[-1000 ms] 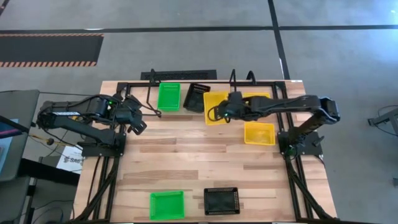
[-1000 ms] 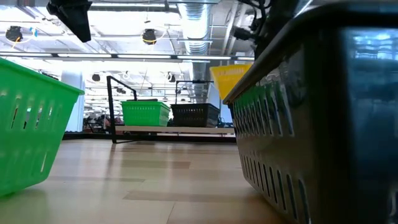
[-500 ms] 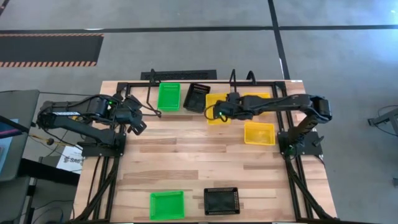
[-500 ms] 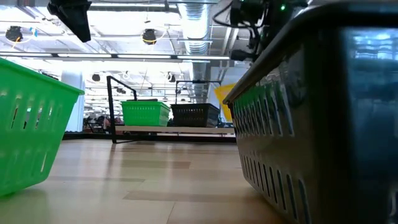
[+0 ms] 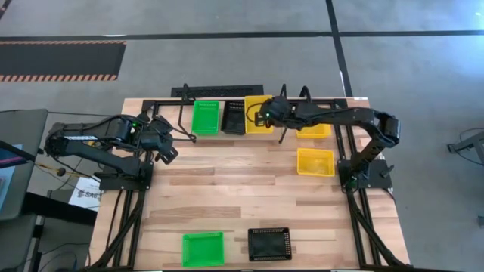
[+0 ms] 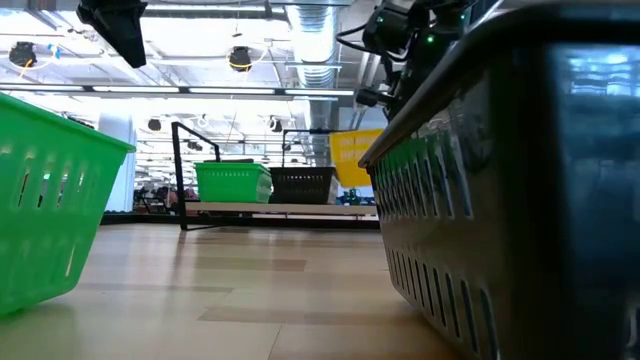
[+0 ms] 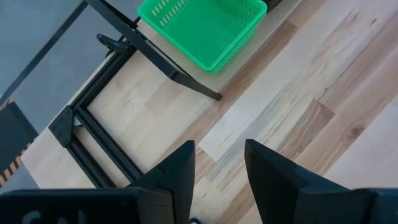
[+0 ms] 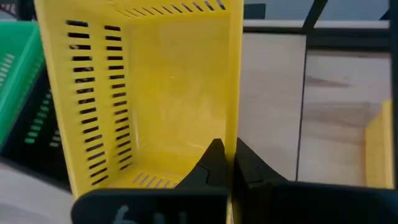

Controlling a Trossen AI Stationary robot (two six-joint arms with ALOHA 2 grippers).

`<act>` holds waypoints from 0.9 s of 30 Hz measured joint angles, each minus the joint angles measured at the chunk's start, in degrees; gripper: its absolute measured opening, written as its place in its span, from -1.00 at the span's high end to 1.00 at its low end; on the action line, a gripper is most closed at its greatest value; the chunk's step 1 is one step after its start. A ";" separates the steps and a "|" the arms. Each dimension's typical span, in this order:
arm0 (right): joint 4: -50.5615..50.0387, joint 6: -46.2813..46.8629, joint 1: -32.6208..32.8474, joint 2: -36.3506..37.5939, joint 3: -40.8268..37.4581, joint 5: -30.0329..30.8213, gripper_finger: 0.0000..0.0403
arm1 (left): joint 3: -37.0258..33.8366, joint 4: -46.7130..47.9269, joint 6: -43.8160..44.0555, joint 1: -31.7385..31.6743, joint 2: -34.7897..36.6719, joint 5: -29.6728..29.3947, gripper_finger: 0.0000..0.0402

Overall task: Stack baskets on shelf by color
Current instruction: Put the bottom yellow basket on the shelf

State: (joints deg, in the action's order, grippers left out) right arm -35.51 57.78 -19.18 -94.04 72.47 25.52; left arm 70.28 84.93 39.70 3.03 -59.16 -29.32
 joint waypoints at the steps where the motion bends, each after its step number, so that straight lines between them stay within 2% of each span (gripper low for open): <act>1: 0.83 -0.63 -0.48 0.00 0.00 -0.37 0.99 | 0.00 0.00 0.01 0.00 0.00 0.00 0.36; 5: 0.88 -1.32 -1.34 -0.02 0.00 -3.15 0.98 | 0.00 0.00 0.34 0.00 0.00 0.00 0.36; 15: -3.99 0.65 -1.08 -0.02 0.00 -3.74 0.99 | 0.00 -1.64 0.55 -0.01 0.00 0.00 0.36; 27: -4.51 0.76 -0.75 -0.02 0.00 -3.76 0.99 | 0.00 -2.15 0.55 0.00 0.00 0.00 0.36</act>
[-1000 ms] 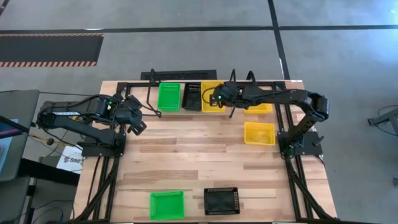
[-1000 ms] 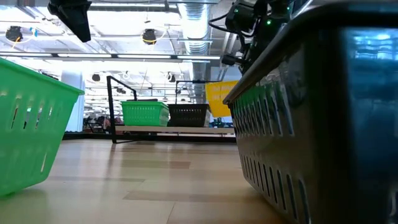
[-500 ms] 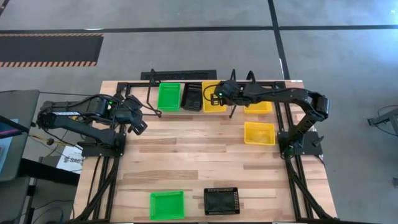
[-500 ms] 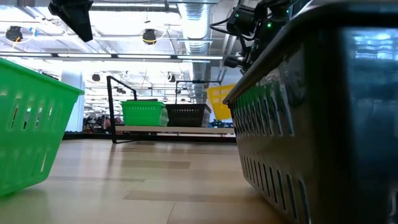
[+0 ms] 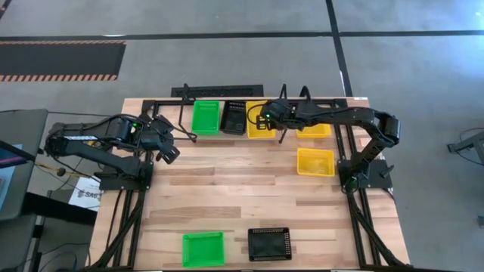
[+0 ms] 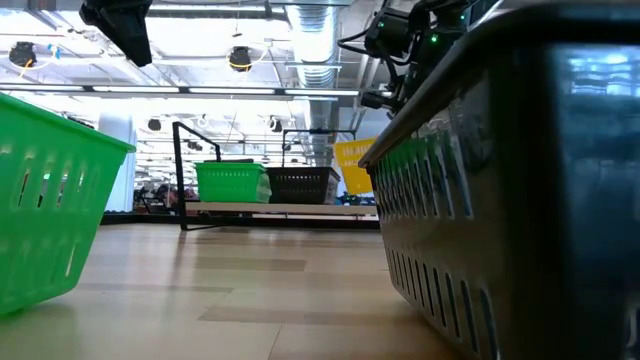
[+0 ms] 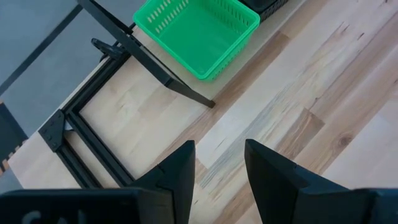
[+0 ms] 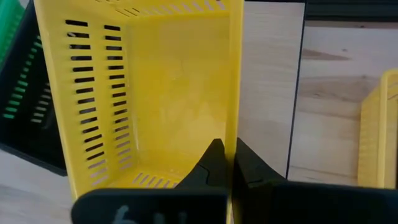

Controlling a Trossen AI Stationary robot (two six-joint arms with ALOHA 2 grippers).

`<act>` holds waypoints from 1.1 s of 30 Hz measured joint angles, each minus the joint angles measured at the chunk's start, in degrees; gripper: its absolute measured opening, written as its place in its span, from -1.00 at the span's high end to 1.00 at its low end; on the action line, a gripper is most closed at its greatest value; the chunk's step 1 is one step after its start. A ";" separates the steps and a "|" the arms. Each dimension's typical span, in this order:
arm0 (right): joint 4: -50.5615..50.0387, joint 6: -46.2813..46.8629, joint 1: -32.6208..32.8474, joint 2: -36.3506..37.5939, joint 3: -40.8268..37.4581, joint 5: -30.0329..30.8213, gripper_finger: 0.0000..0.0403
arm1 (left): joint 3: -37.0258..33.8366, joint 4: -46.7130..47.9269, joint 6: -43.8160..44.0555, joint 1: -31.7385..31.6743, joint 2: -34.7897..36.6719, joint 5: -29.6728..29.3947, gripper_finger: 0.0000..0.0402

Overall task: Stack baskets on shelf by color
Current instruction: Put the bottom yellow basket on the shelf

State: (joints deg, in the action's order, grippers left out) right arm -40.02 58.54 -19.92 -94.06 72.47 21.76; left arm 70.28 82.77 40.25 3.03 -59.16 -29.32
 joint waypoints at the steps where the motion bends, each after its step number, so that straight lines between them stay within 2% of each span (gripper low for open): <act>1: 0.14 -0.35 0.00 0.00 0.00 -0.22 0.99 | 0.00 -0.01 0.00 0.00 0.02 -0.02 0.36; 7: 3.17 -3.52 -0.04 0.46 0.26 -2.97 0.99 | 0.00 -0.01 0.01 0.00 0.02 -0.02 0.36; 15: -3.16 -4.54 -1.70 0.33 3.78 -5.16 0.99 | 0.00 -0.01 0.02 -0.02 0.00 0.00 0.36; 19: -4.89 -5.19 -1.77 0.33 6.50 -5.15 0.99 | 0.00 -0.46 0.02 0.00 0.01 0.00 0.36; 25: -7.40 -4.65 -1.19 0.33 6.64 -5.23 0.99 | 0.00 -1.42 0.03 -0.02 0.02 0.00 0.36; 27: -8.44 -4.26 0.06 0.33 6.64 -3.04 0.99 | 0.00 -1.87 0.04 0.00 0.01 -0.03 0.36; 29: -7.96 -3.70 1.53 0.50 6.64 -1.89 0.99 | -0.07 -3.42 0.04 -0.02 0.00 -1.22 0.36; 33: -7.90 -3.76 4.13 1.57 8.04 -0.69 0.99 | -2.28 -11.40 0.09 -0.13 0.00 -7.78 0.36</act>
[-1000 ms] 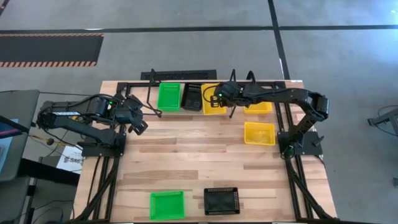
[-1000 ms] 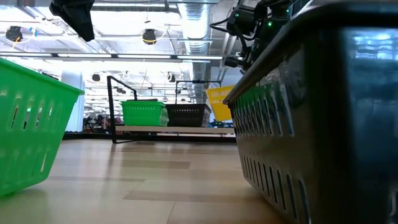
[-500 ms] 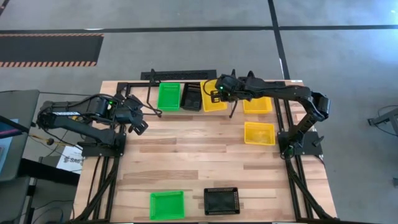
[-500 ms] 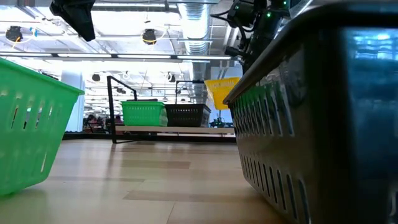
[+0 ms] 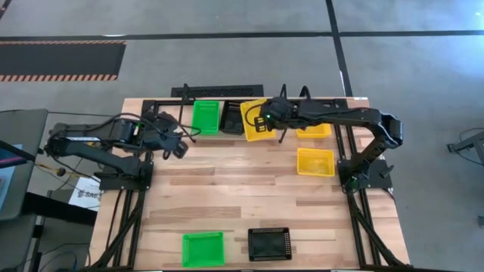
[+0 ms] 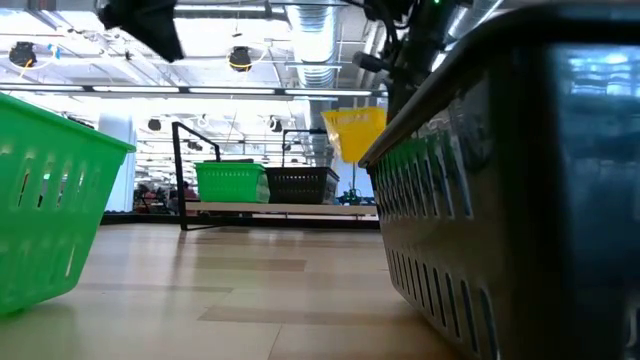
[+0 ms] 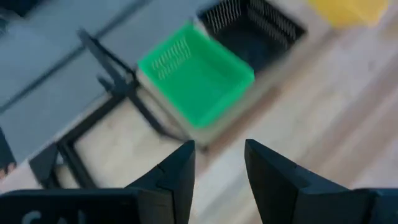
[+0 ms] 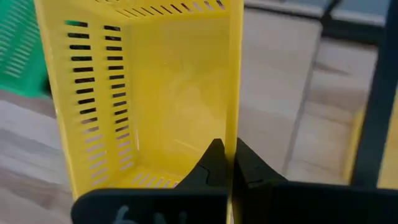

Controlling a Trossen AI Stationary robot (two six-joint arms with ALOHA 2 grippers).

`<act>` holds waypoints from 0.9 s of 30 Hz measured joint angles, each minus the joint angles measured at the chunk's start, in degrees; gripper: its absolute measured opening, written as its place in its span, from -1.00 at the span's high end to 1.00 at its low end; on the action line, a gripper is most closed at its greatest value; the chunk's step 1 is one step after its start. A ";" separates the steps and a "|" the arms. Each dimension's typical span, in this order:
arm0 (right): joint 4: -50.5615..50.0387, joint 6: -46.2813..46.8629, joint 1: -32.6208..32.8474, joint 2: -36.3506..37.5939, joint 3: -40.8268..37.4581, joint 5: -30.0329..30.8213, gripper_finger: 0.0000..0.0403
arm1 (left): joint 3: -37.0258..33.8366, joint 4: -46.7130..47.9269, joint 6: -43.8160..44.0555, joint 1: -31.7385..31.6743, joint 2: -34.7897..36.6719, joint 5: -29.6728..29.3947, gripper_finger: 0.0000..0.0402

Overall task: Stack baskets on shelf by color
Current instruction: Put the bottom yellow basket on the shelf

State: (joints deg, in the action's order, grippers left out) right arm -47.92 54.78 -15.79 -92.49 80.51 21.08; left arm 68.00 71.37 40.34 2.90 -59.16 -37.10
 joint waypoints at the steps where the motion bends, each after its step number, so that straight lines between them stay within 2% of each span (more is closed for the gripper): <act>1: -0.14 -0.39 0.61 -0.02 0.58 0.72 0.99 | -0.57 -2.88 0.09 -0.29 0.00 -0.92 0.36; 4: -1.11 -1.60 2.17 -0.09 2.60 2.89 0.99 | -3.57 -16.00 -2.57 -1.66 0.04 -2.21 0.36; 7: -1.32 -3.44 3.49 -0.07 4.00 4.23 0.99 | -6.99 -29.61 -7.93 -3.23 -0.04 -1.06 0.36; 11: -2.76 -6.63 4.79 -0.11 6.26 5.27 0.99 | -10.08 -43.91 -9.89 -5.36 -0.02 0.49 0.36; 15: -5.42 -10.55 5.20 -0.11 8.42 6.24 0.99 | -13.28 -54.67 -6.59 -6.87 0.02 1.16 0.36; 20: -7.69 -16.94 5.16 -0.11 11.07 6.58 0.99 | -18.84 -69.08 -0.19 -7.79 -2.04 6.42 0.36; 23: -7.65 -21.06 5.16 -0.02 12.43 6.58 0.99 | -21.32 -80.18 1.89 -7.78 -5.58 10.58 0.32; 27: -8.53 -25.03 4.40 -0.02 13.87 6.54 0.99 | -21.61 -86.93 3.94 -7.78 -11.18 11.81 0.18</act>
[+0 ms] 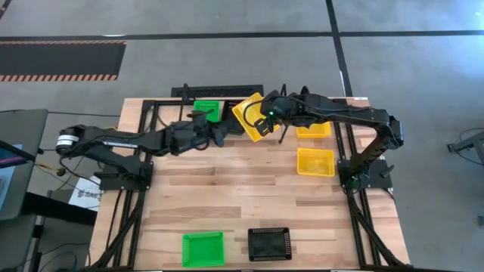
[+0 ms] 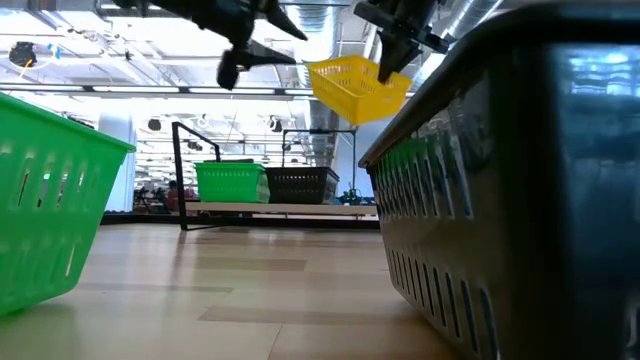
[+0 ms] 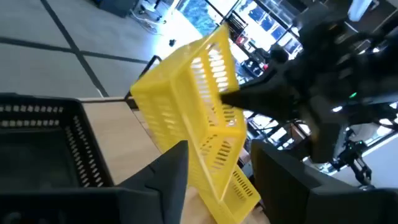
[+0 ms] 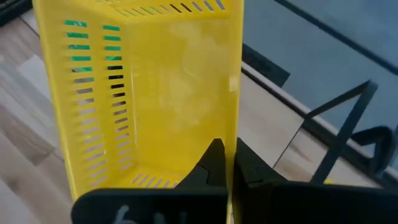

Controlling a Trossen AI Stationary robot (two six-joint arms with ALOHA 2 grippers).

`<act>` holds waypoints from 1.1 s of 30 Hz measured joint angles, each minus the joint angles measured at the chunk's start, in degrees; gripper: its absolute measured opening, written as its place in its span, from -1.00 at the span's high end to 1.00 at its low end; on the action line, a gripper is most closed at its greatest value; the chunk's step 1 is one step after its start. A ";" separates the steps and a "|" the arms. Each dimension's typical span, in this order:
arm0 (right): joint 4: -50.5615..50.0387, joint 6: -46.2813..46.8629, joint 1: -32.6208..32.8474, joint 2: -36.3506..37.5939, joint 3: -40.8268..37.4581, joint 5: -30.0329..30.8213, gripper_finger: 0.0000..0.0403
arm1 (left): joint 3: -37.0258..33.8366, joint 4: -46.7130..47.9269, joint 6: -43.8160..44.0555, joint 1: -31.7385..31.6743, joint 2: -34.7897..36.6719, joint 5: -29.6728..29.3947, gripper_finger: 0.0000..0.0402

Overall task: Stack baskets on shelf by color
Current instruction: Put the bottom yellow basket on the shelf

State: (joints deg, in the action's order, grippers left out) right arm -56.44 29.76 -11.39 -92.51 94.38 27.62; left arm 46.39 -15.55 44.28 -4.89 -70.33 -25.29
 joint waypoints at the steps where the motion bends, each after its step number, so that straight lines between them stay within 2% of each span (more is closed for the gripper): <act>1: -0.24 -0.59 -0.17 0.00 0.22 0.02 0.99 | -0.02 -1.47 0.04 -0.01 -1.19 0.00 0.14; 8: 0.04 -2.82 -1.25 0.00 0.84 -0.25 0.99 | 0.00 -12.86 -0.02 -2.38 -8.82 0.10 -0.06; 16: 2.61 -2.36 1.05 0.00 0.84 -0.51 0.99 | 0.00 -17.27 0.55 -7.93 -13.41 4.84 -0.06; 19: 3.45 -2.14 2.16 0.00 0.84 -0.24 0.99 | 0.00 -17.43 -0.23 -9.89 -13.58 6.67 0.17; 23: 3.67 -1.11 3.69 0.08 0.85 0.69 0.94 | 0.15 -18.31 -2.72 -12.83 -13.63 11.10 0.84; 26: 3.55 -2.10 3.99 0.07 0.89 0.47 0.93 | 1.11 -17.87 -3.36 -14.03 -13.67 12.51 0.95; 29: 2.17 -5.57 4.09 0.62 0.85 0.95 0.92 | 1.75 -17.47 -4.34 -14.29 -13.70 13.39 0.98; 33: -3.15 -6.98 3.42 4.18 0.80 6.50 0.82 | 2.90 -15.39 -4.49 -14.15 -13.63 15.73 0.99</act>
State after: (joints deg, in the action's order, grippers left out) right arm -59.59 22.78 -7.97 -88.33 95.18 34.12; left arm 49.29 -30.95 39.78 -19.03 -83.96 -9.56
